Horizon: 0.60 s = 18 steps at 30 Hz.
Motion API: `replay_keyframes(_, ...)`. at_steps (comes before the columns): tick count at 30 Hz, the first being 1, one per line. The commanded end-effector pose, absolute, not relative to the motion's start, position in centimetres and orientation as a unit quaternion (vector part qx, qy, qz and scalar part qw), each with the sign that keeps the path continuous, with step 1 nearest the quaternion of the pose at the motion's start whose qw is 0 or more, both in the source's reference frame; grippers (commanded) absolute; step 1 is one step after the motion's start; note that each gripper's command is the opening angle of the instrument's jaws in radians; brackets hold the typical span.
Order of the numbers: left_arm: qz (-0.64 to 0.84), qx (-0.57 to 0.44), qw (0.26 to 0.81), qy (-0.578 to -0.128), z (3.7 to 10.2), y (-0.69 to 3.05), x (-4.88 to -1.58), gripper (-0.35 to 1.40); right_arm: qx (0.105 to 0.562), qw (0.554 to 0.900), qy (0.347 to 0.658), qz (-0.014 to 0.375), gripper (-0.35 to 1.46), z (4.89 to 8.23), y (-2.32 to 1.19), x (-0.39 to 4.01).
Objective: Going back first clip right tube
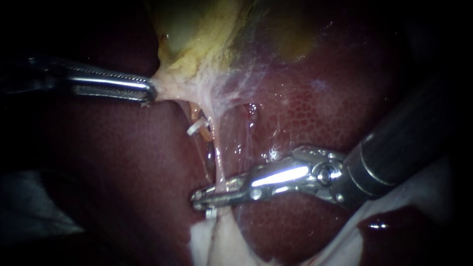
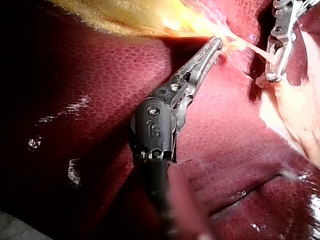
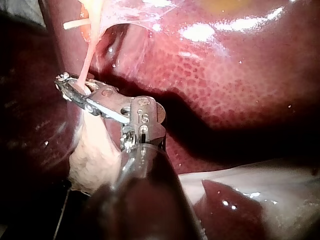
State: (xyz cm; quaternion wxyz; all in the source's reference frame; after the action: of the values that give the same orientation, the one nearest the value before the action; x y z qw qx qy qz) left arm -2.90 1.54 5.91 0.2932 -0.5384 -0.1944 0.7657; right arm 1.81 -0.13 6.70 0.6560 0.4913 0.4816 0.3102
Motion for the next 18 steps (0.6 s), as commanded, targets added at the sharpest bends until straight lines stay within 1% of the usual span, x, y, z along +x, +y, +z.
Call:
replay_keyframes(1,0.766,-0.538,0.293,-0.195,5.91,1.54,-2.89,-0.35,0.492,0.656,0.482,0.310,-0.35,6.70,-0.14,1.81)
replay_keyframes(3,0.766,-0.538,0.293,-0.195,5.91,1.54,-2.89,-0.35,0.492,0.654,0.484,0.310,-0.10,6.71,-0.15,1.82)
replay_keyframes(4,0.766,-0.538,0.293,-0.195,5.91,1.54,-2.89,-0.35,0.490,0.655,0.485,0.308,0.06,6.73,-0.16,1.83)
replay_keyframes(5,0.766,-0.538,0.293,-0.195,5.91,1.54,-2.89,-0.35,0.487,0.658,0.488,0.304,0.17,6.75,-0.17,1.84)
replay_keyframes(6,0.766,-0.538,0.293,-0.195,5.91,1.54,-2.89,-0.35,0.483,0.660,0.491,0.300,0.26,6.77,-0.18,1.85)
replay_keyframes(8,0.766,-0.538,0.293,-0.195,5.91,1.54,-2.89,-0.35,0.476,0.664,0.497,0.292,0.38,6.82,-0.18,1.89)
replay_keyframes(11,0.766,-0.538,0.293,-0.195,5.91,1.54,-2.89,-0.35,0.467,0.668,0.505,0.284,0.43,6.88,-0.17,1.90)
replay_keyframes(14,0.766,-0.539,0.292,-0.196,5.91,1.54,-2.89,-0.35,0.449,0.672,0.514,0.287,0.46,6.93,-0.14,1.89)
replay_keyframes(18,0.766,-0.539,0.292,-0.196,5.92,1.53,-2.89,-0.35,0.423,0.684,0.519,0.289,0.48,7.00,-0.09,1.87)
